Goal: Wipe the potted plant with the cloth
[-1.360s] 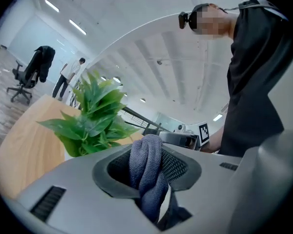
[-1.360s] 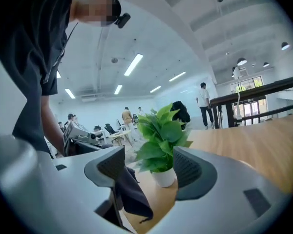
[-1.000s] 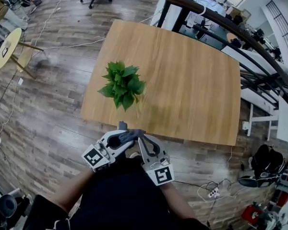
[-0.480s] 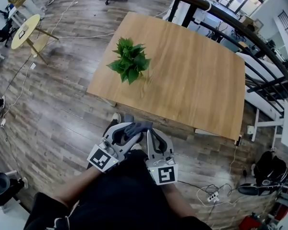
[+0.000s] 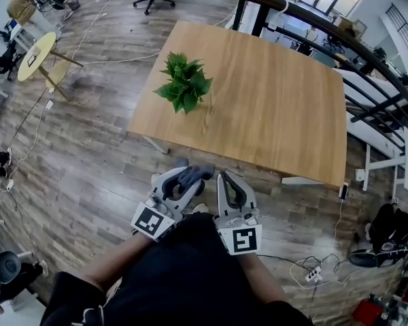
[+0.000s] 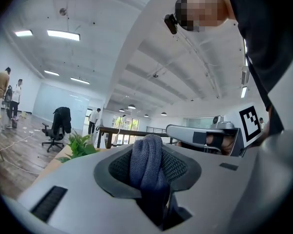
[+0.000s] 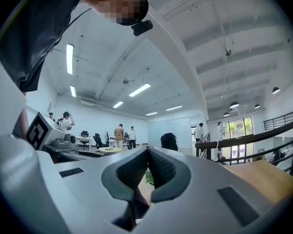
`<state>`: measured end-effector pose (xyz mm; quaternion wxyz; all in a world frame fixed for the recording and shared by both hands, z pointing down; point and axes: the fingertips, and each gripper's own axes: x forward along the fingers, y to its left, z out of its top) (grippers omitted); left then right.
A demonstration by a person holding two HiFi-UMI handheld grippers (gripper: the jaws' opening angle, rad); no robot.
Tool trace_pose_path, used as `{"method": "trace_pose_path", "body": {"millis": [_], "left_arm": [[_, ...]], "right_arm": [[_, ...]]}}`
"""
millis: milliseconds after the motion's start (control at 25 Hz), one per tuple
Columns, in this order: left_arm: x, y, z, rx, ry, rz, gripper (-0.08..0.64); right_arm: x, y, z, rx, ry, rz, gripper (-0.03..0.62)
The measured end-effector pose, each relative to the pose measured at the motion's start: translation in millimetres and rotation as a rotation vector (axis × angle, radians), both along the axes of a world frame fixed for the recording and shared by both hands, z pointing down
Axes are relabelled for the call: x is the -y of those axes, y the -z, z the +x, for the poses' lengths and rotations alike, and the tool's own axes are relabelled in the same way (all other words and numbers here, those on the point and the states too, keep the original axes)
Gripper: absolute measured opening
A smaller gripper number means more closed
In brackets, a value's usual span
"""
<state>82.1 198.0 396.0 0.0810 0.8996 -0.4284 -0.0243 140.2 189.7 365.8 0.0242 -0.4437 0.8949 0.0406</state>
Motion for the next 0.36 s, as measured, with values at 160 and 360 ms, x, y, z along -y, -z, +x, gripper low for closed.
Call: {"method": "trace_pose_path", "body": {"millis": [160, 360], "left_arm": [[-7.7, -3.8, -10.2, 0.003, 0.014, -0.012, 0.138], [-18.2, -1.3, -26.2, 0.019, 0.025, 0.057, 0.138]], "right_arm": [[-3.1, -5.3, -7.0, -0.021, -0.001, -0.01, 0.018], [-6.1, -12.0, -21.0, -0.033, 0.002, -0.032, 0.018]]}}
